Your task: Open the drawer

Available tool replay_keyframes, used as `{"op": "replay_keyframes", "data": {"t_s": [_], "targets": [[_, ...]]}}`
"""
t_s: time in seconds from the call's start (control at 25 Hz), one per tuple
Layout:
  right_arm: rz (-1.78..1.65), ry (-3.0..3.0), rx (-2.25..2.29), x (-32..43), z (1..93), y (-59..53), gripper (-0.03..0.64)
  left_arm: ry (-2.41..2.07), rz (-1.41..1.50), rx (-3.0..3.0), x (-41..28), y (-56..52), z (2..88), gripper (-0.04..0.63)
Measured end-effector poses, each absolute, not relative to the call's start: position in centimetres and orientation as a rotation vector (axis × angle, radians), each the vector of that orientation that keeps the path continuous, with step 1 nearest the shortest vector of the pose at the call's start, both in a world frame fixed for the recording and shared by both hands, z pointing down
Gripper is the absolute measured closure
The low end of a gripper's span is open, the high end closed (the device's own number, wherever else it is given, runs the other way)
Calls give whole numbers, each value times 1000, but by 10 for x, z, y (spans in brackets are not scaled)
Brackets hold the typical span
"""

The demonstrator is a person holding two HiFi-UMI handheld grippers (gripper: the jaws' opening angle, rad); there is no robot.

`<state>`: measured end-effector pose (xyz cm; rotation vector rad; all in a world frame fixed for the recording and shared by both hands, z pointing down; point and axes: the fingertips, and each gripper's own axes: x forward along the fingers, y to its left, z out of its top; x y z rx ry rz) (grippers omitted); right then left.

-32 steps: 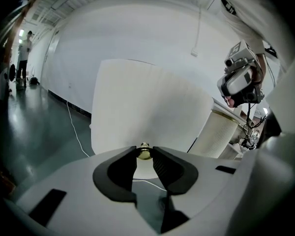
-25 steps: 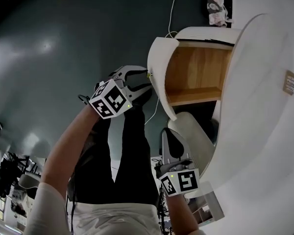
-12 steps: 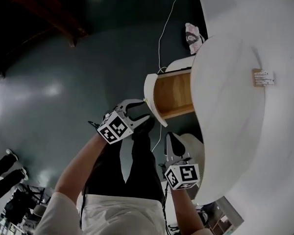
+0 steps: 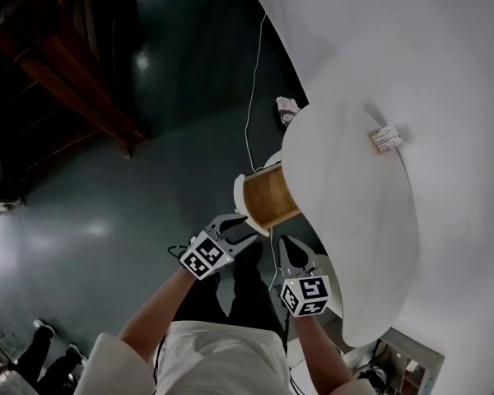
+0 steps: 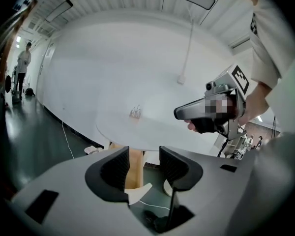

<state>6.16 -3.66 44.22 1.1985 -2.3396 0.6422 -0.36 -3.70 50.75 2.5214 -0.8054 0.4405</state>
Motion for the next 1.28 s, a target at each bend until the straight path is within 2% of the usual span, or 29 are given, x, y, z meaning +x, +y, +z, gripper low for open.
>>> {"op": "replay_keyframes", "data": {"t_s": [0.48,0.8,1.28], "targets": [[477,-2371,1441,92,328,-29,606,-804,439,2551,-19,-17,399,436],[386,-2404,1497,135,269,-1,606,-830,387,2586,15,-1,332,497],[294,-2501,1468,190,223,43,606,-958,328,2610,69,39,274,536]]}}
